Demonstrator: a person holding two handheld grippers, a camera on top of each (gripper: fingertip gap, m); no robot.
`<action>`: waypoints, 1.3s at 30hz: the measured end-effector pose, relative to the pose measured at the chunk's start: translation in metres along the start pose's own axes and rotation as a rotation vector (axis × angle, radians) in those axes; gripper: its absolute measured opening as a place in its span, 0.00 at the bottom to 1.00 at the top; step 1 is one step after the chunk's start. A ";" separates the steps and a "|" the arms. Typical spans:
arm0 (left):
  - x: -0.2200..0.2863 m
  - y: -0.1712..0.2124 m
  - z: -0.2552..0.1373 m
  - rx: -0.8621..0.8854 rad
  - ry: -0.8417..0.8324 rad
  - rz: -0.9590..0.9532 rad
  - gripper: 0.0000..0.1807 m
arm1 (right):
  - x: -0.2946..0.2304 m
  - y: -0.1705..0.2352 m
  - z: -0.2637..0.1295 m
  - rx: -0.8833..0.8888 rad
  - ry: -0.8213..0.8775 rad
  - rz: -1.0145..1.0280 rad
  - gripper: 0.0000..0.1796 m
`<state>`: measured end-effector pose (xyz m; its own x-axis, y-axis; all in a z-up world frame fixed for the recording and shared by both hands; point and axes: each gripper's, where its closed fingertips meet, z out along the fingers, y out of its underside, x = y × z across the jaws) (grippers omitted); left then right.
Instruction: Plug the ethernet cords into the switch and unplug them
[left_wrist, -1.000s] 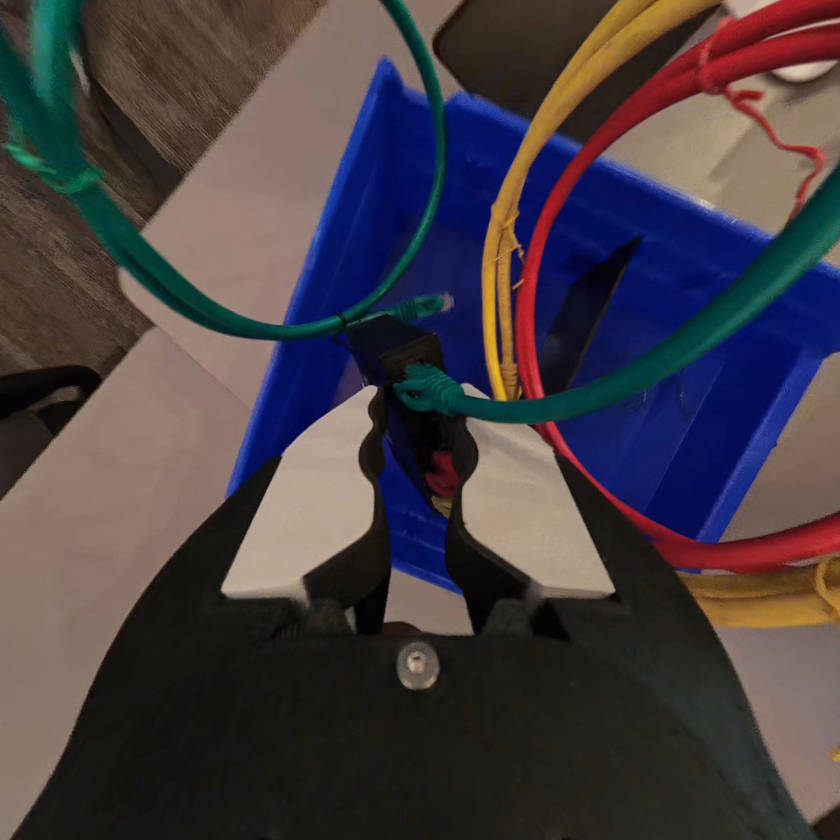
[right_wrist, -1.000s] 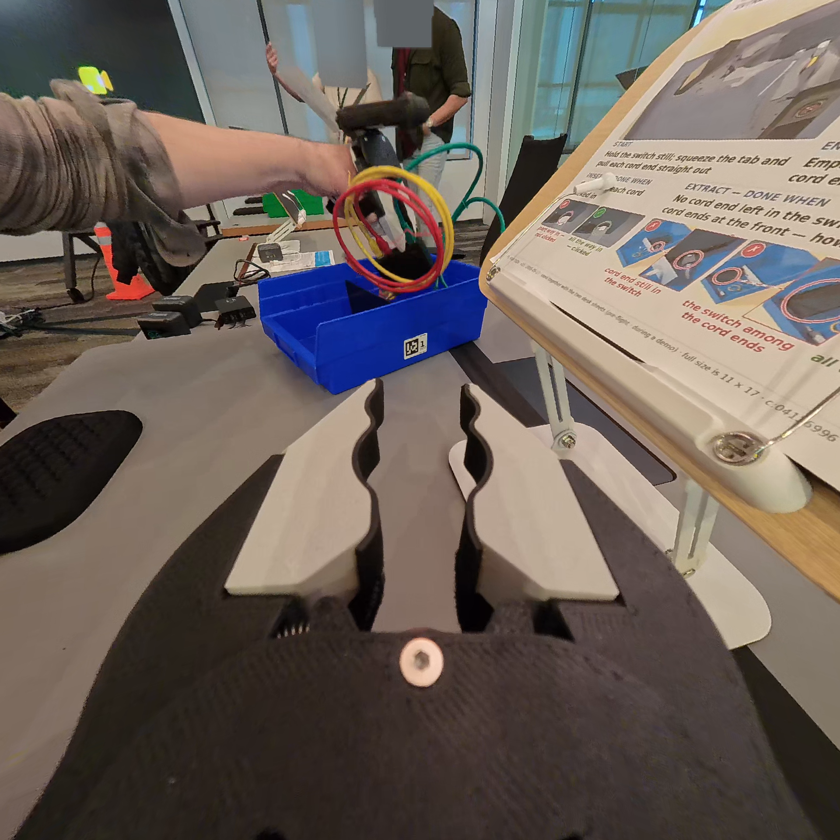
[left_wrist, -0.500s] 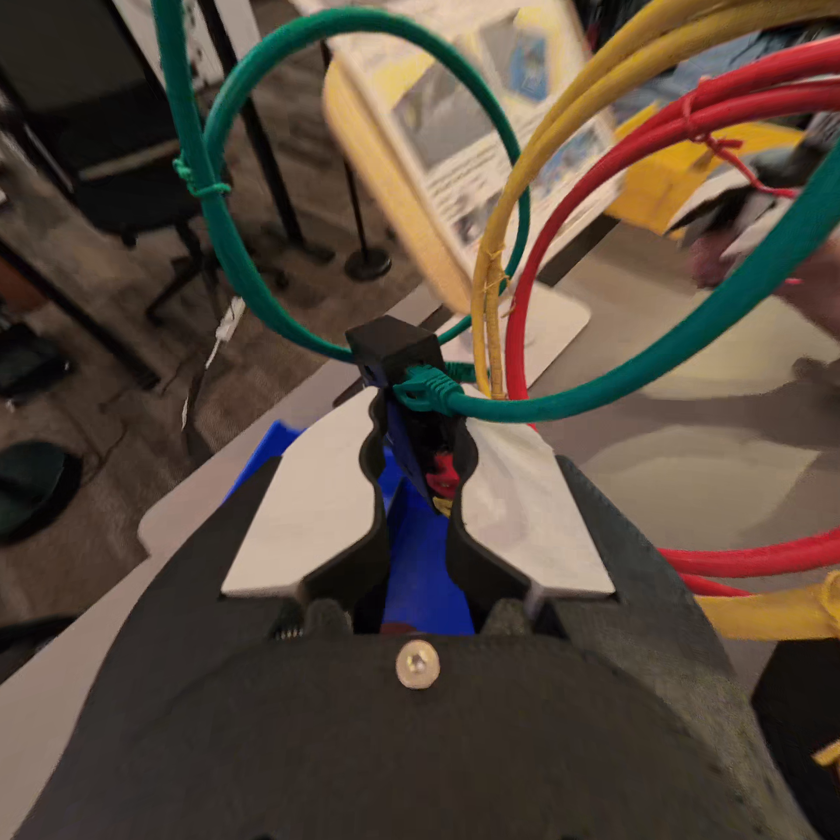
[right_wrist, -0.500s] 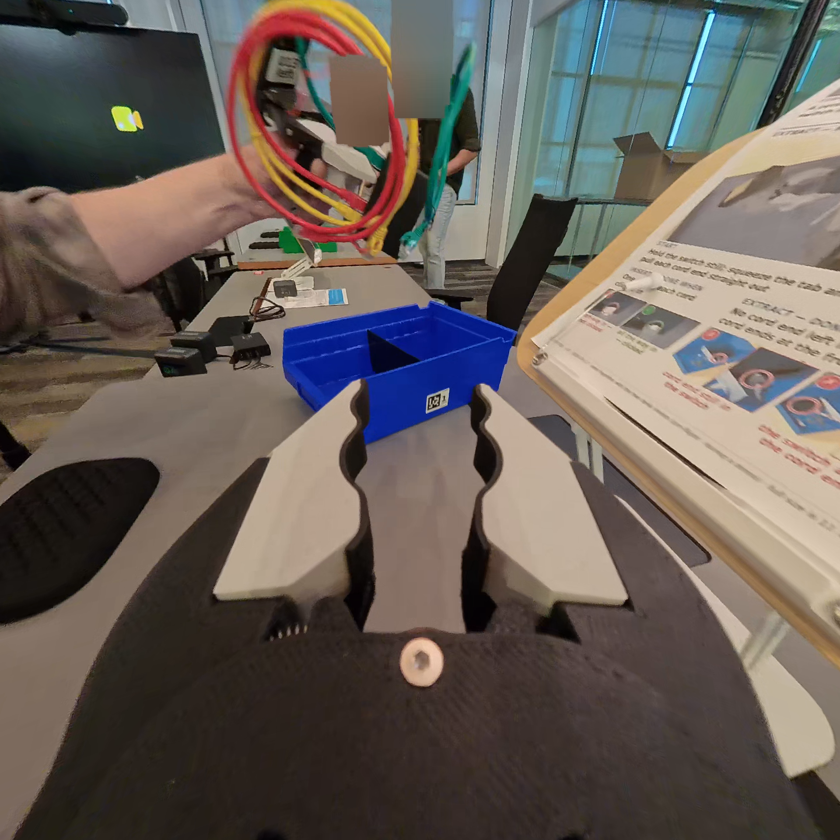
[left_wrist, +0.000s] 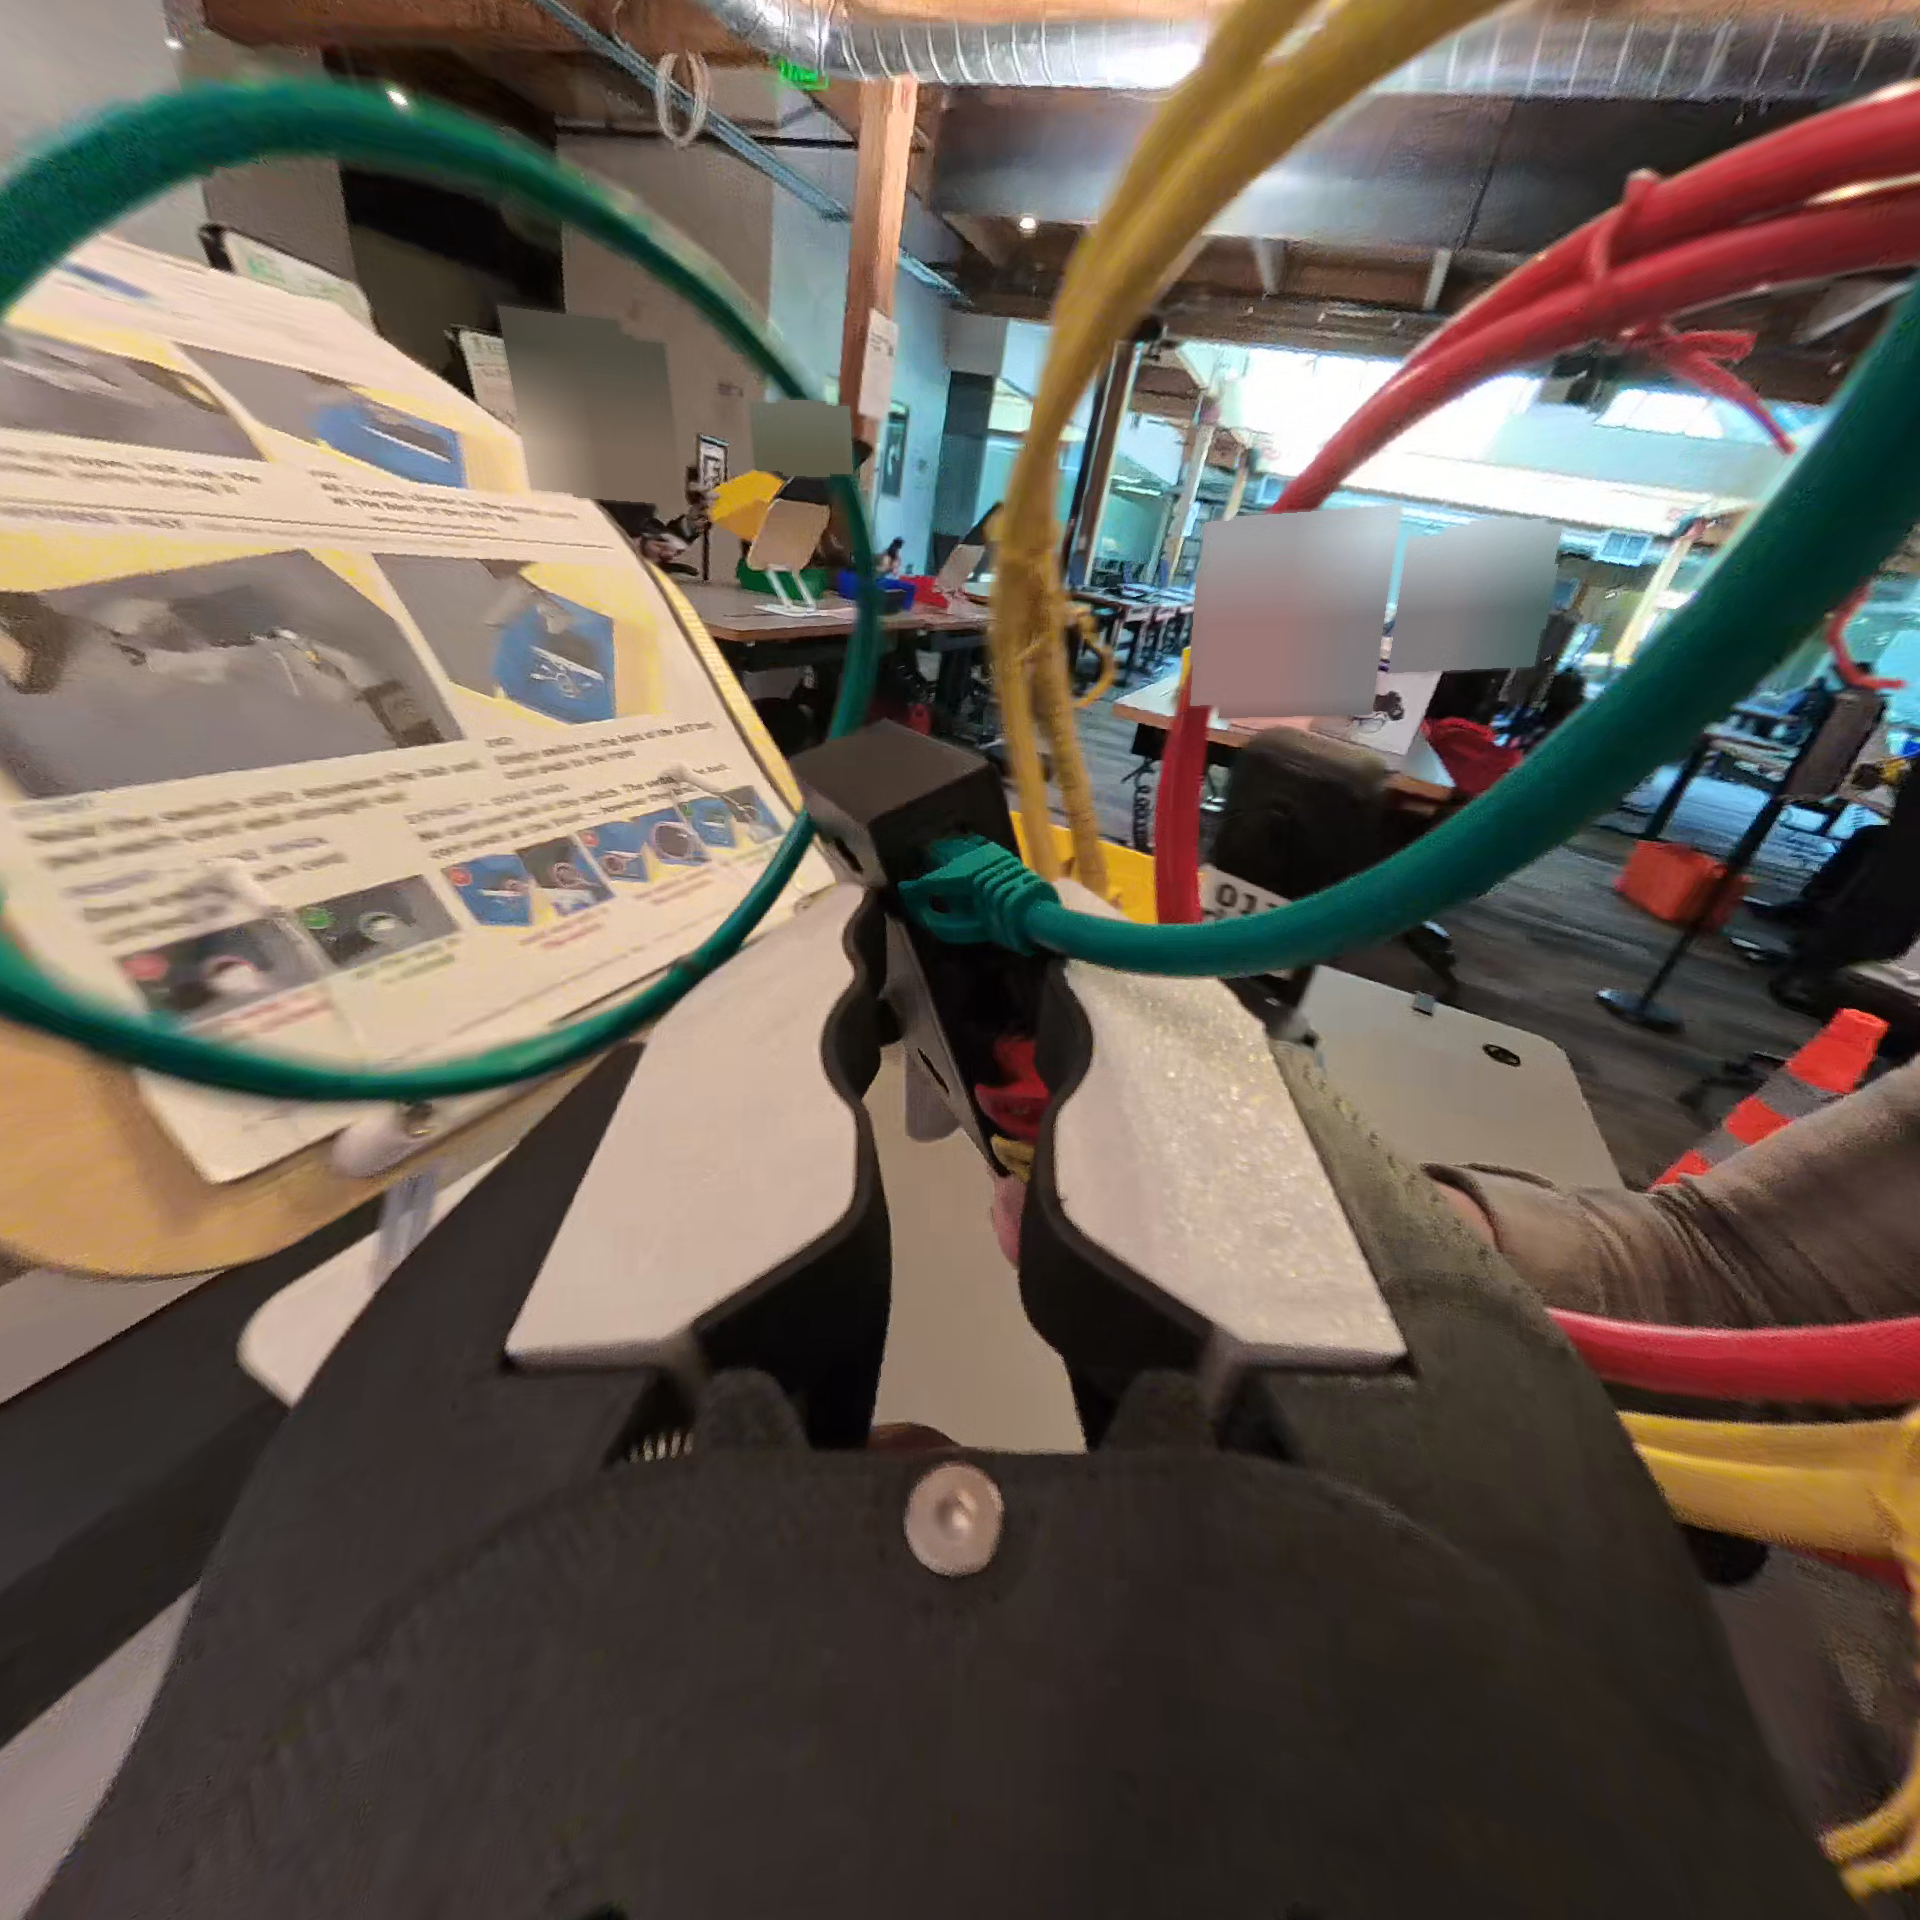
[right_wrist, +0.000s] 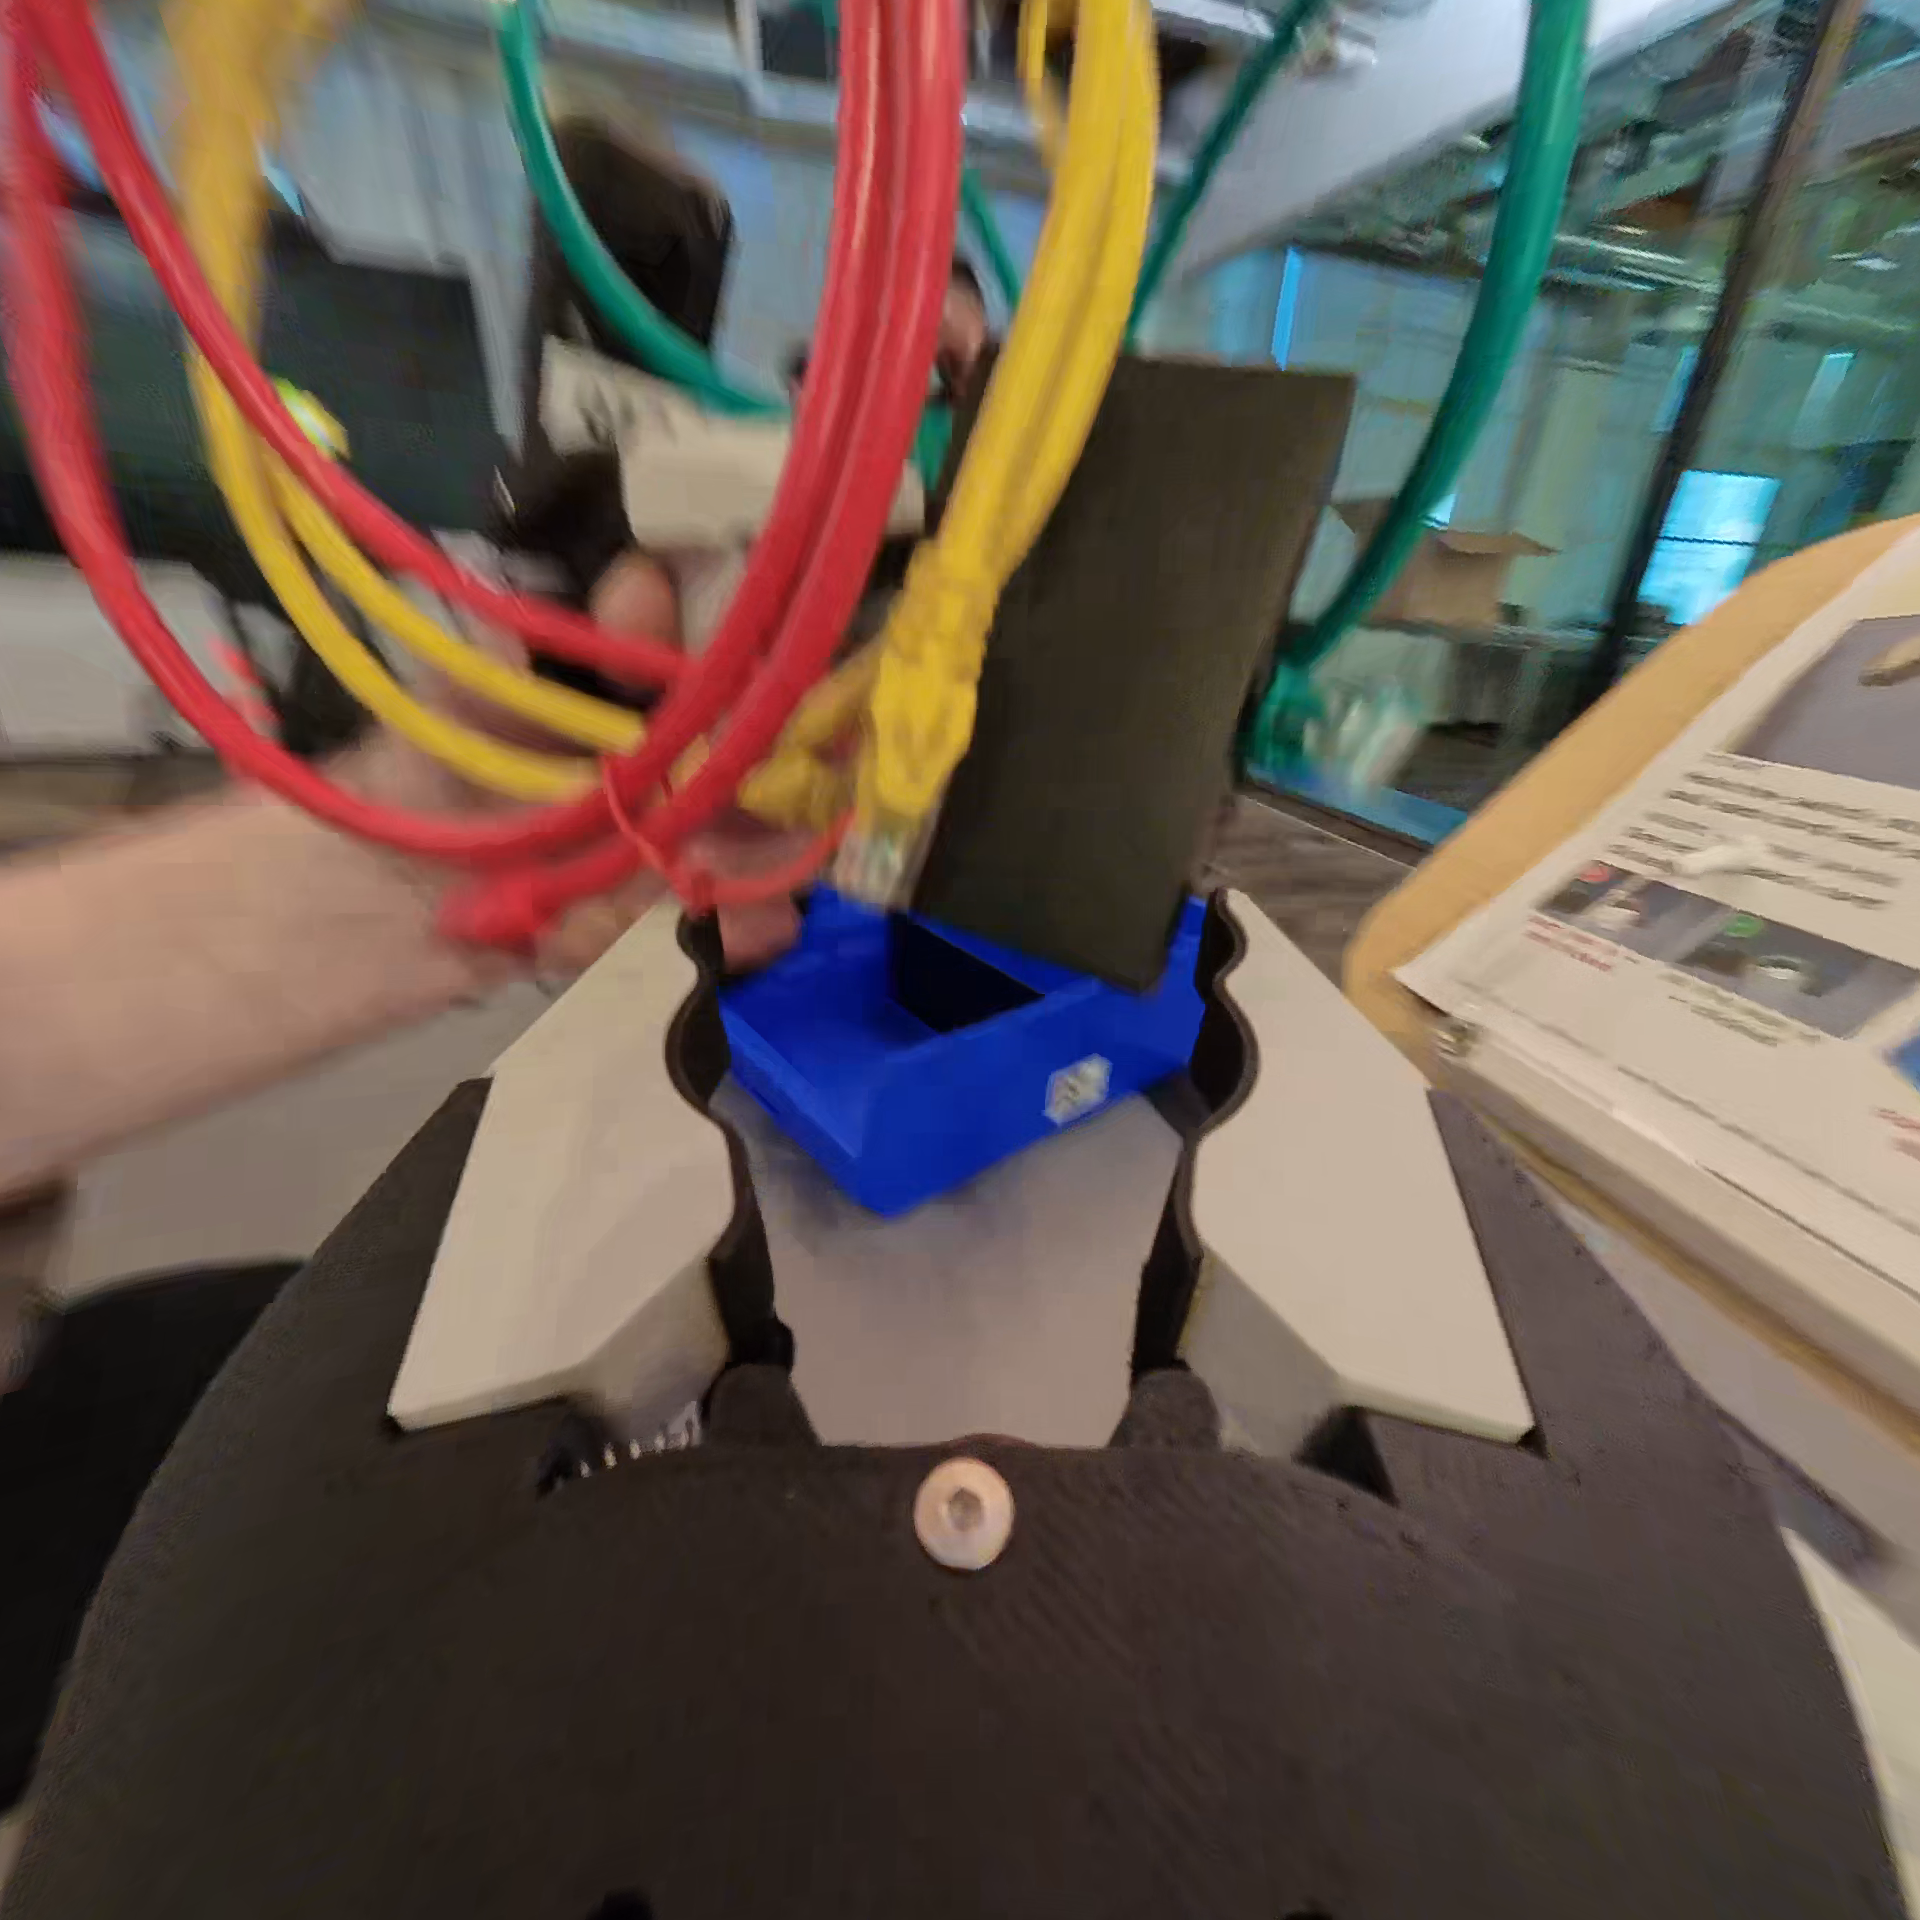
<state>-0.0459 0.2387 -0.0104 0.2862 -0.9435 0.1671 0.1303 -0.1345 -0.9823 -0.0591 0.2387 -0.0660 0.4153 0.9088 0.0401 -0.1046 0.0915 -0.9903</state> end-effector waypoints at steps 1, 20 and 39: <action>0.006 0.006 0.006 -0.001 0.038 -0.013 0.14 | -0.003 -0.009 -0.003 0.065 -0.060 0.077 0.49; 0.028 0.033 0.003 -0.088 0.161 -0.101 0.34 | 0.017 -0.056 -0.085 0.191 -0.447 0.382 0.15; 0.075 0.040 -0.056 -0.618 -0.135 0.363 0.44 | -0.029 0.003 -0.121 -0.545 -0.416 -0.200 0.14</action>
<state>-0.0720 0.1457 -0.0423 0.3292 -0.9210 -0.2084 -0.5432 -0.0042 -0.8396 0.0373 0.1631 -0.0864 -0.0111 0.9858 0.1676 0.4494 0.1546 -0.8799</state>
